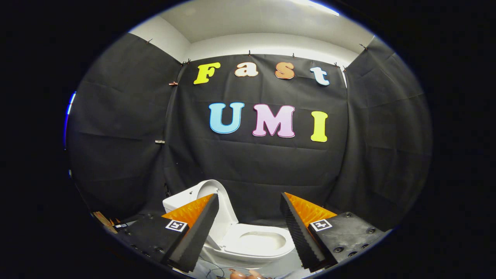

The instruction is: Open the toilet lid.

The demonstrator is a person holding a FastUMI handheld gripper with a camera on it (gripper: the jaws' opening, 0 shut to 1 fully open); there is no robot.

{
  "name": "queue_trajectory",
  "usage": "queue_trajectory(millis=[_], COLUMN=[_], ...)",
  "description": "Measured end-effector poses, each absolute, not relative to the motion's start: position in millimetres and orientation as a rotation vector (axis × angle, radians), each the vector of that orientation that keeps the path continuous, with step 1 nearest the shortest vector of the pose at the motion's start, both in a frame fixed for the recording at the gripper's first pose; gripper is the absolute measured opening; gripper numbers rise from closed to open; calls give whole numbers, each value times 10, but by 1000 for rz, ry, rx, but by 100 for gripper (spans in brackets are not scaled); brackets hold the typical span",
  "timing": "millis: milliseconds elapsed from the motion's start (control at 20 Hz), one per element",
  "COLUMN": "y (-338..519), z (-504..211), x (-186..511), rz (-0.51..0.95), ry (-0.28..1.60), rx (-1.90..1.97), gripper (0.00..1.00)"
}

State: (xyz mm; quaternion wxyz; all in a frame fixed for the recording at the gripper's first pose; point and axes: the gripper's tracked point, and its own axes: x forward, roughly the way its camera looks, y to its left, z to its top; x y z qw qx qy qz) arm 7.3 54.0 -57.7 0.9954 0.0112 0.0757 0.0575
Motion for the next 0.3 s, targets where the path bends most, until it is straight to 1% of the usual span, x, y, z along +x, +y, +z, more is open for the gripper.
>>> queue_trajectory(millis=[300], y=[534], z=[-566], x=[53], rz=[113], ry=[150], rx=[23], gripper=[99])
